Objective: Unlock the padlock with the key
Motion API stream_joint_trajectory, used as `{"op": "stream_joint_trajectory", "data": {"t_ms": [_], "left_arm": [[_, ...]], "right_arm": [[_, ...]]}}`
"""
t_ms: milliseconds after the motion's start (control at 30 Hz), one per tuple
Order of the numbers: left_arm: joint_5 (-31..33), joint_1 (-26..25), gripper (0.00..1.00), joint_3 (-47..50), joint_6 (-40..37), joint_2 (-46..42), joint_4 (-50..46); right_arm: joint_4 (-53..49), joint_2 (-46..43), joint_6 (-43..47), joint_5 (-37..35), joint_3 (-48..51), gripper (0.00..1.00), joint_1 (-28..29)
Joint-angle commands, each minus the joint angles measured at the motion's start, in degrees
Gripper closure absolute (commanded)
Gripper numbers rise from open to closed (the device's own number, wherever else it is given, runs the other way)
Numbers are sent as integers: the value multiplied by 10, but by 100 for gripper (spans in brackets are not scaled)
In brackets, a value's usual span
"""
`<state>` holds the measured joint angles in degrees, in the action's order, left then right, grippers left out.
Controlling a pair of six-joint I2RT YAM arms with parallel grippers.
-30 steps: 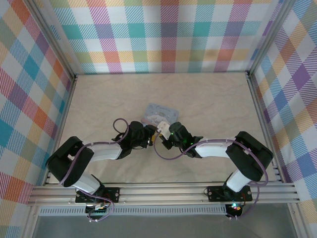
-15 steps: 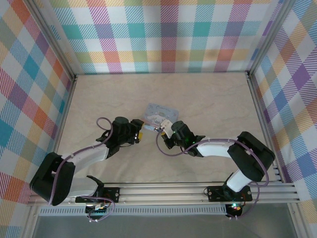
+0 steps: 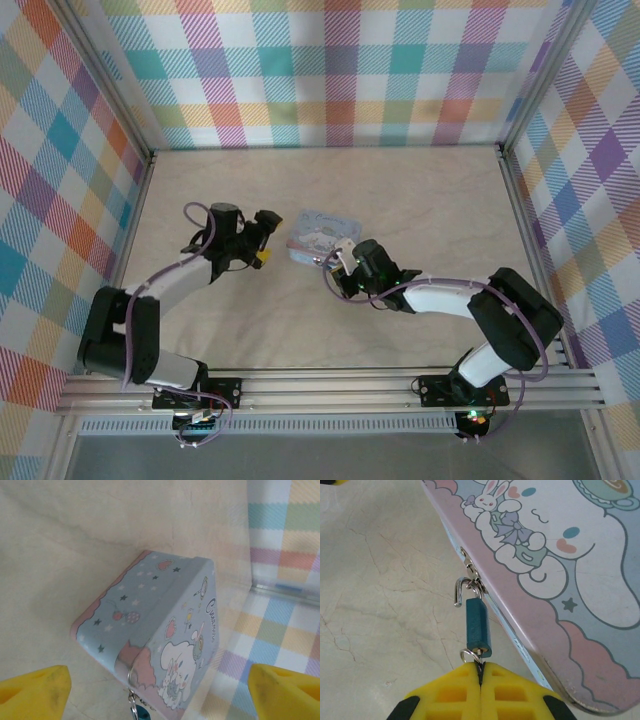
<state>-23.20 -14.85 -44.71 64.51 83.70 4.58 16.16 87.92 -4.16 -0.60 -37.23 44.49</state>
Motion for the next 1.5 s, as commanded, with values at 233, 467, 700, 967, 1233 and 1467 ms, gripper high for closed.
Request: {"op": "stream_joint_trajectory", "data": {"t_ms": [233,467,700,967,1233,1467], "left_arm": [[-47,-13,8,-70,-85,83,-20],[-36,-48,20,-59,-71,98,-11],[-16,-83,30,-45,-50,95,0],[23,-118,37,-16,-23,72,0],[33,-151,39,-15,-3,76,10],[36,-155,39,-19,2,79,14]], "right_arm": [[-43,-22,-82,78,-6,100,-38],[-74,-25,-101,110,0,100,-62],[-75,-34,-123,116,24,100,-86],[-84,-42,-139,112,46,100,-103],[-92,-47,-160,130,62,100,-122],[-98,-41,-168,146,62,98,-139]]}}
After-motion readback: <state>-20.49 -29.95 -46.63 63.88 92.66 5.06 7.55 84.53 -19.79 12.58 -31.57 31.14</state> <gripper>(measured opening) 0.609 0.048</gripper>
